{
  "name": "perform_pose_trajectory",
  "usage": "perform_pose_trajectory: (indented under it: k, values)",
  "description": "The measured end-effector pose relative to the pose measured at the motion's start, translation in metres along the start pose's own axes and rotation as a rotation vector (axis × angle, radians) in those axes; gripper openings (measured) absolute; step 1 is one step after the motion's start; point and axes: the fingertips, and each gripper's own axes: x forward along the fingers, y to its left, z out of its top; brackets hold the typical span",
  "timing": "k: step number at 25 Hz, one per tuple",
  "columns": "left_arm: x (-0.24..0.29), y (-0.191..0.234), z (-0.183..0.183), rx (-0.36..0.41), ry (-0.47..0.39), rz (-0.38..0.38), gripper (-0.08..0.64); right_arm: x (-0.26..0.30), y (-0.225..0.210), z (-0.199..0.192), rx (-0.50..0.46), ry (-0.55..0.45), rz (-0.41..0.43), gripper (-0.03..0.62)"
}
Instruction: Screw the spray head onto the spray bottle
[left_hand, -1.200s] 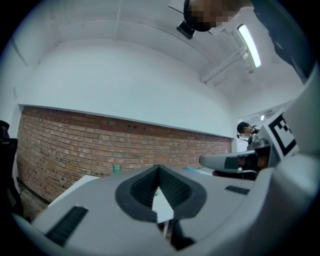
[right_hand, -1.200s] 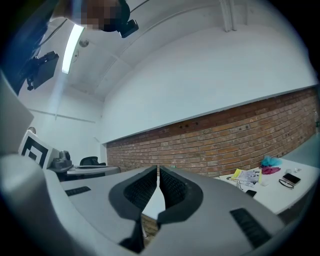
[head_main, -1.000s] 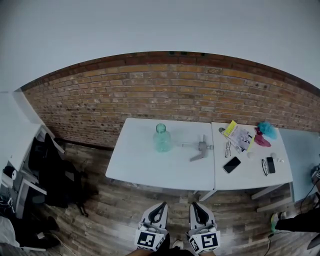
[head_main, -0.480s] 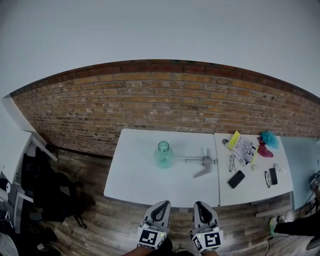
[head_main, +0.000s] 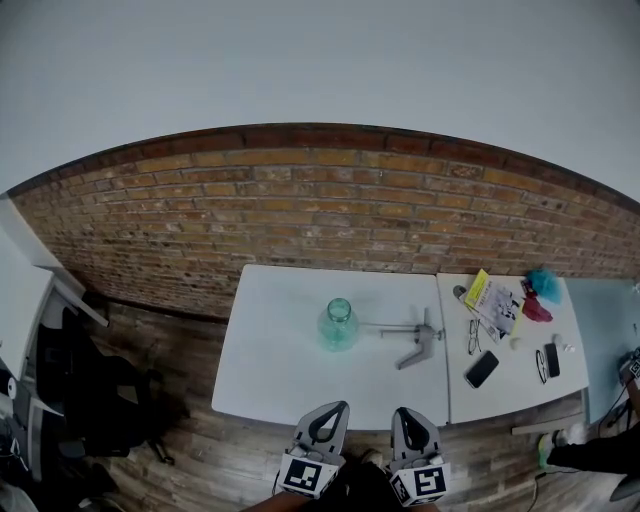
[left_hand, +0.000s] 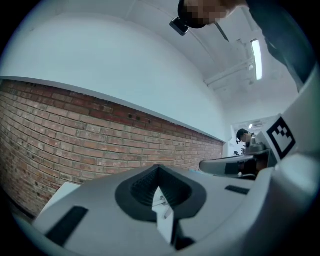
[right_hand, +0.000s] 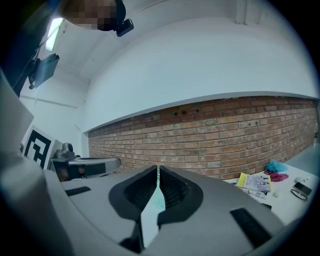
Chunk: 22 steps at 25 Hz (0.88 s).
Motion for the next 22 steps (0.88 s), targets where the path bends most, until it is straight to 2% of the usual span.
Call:
perform_pose_trajectory:
  k: [2, 6, 9, 11, 15, 18, 22]
  values:
    - [0.004, 0.005, -0.002, -0.009, 0.006, 0.005, -0.002, 0.006, -0.002, 0.0, 0.004, 0.008, 0.0, 0.008]
    - [0.021, 0.02, -0.014, 0.039, 0.005, 0.006, -0.002, 0.026, -0.016, -0.002, 0.009, 0.013, 0.004, 0.008]
    - [0.039, 0.027, -0.006, -0.008, 0.018, 0.031, -0.002, 0.042, -0.031, 0.0, 0.01, 0.014, 0.007, 0.008]
    - [0.053, 0.031, -0.002, -0.002, 0.025, 0.039, -0.002, 0.055, -0.042, 0.001, 0.019, 0.016, 0.012, 0.008]
    - [0.099, 0.023, 0.0, 0.071, 0.02, 0.016, -0.002, 0.073, -0.085, 0.003, 0.027, 0.032, 0.005, 0.008]
    - [0.131, 0.025, 0.01, 0.029, 0.014, 0.05, -0.002, 0.093, -0.114, 0.009, 0.019, 0.027, -0.01, 0.008]
    - [0.165, 0.03, 0.012, 0.048, 0.022, 0.08, -0.002, 0.123, -0.144, 0.004, 0.018, 0.045, -0.02, 0.008]
